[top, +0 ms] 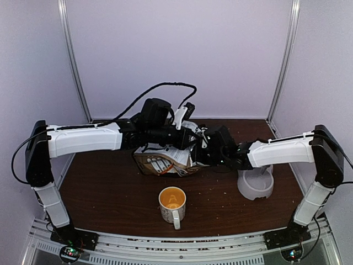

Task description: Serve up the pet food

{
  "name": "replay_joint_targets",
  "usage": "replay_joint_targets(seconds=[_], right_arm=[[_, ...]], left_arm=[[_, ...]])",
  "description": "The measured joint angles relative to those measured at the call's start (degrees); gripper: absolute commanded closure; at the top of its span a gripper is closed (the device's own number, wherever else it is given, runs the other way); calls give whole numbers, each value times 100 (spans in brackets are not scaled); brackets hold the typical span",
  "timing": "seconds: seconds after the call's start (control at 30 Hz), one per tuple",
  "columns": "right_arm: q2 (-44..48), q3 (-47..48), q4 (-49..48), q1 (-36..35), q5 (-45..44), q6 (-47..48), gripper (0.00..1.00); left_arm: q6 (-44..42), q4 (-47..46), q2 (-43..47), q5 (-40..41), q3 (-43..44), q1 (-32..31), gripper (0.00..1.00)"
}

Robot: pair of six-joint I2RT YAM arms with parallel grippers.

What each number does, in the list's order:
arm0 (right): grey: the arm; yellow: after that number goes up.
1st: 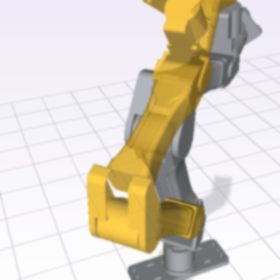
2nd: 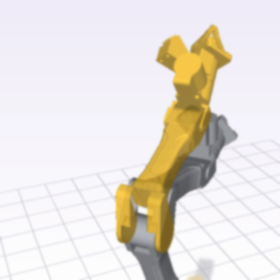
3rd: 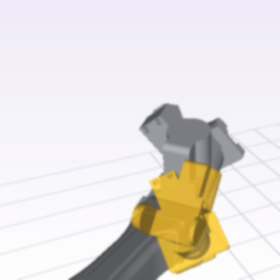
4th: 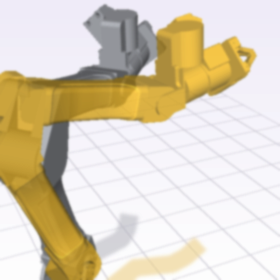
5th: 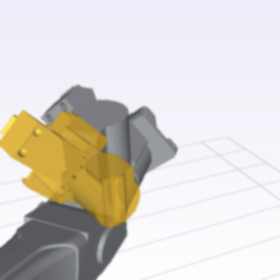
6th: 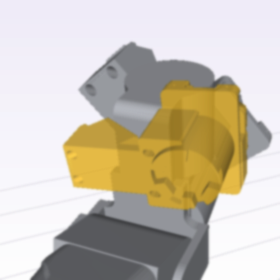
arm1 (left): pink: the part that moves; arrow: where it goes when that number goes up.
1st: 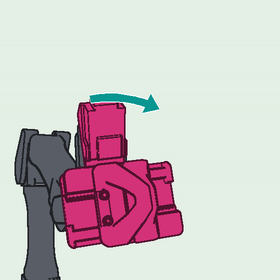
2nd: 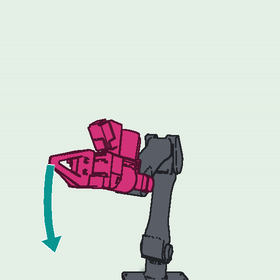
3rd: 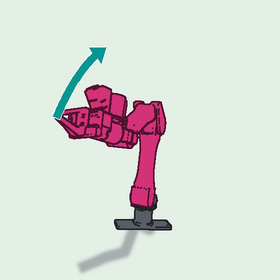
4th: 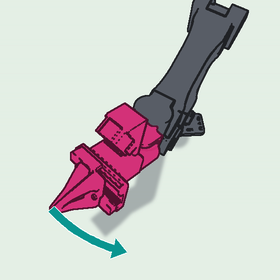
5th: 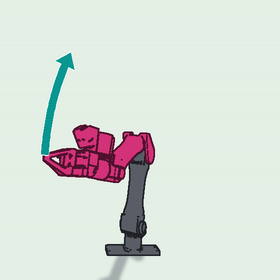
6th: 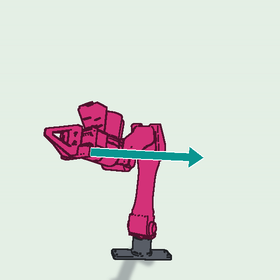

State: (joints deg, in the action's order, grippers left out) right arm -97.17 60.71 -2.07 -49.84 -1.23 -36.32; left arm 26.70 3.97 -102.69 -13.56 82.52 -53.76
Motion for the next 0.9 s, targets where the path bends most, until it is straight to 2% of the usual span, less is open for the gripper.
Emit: replay_joint_targets(seconds=[0.17, 0.4, 0.9], right_arm=[[-48, -321, -1012, 177, 942, -136, 100], [-326, -343, -1862, 297, 1613, -452, 100], [-352, -343, -2216, 334, 2483, -758, 100]], left_arm=[[101, -28, 0, 7, -2, 9, 100], [289, -138, 0, 46, -42, 11, 100], [619, -428, 341, -57, -459, 59, 100]])
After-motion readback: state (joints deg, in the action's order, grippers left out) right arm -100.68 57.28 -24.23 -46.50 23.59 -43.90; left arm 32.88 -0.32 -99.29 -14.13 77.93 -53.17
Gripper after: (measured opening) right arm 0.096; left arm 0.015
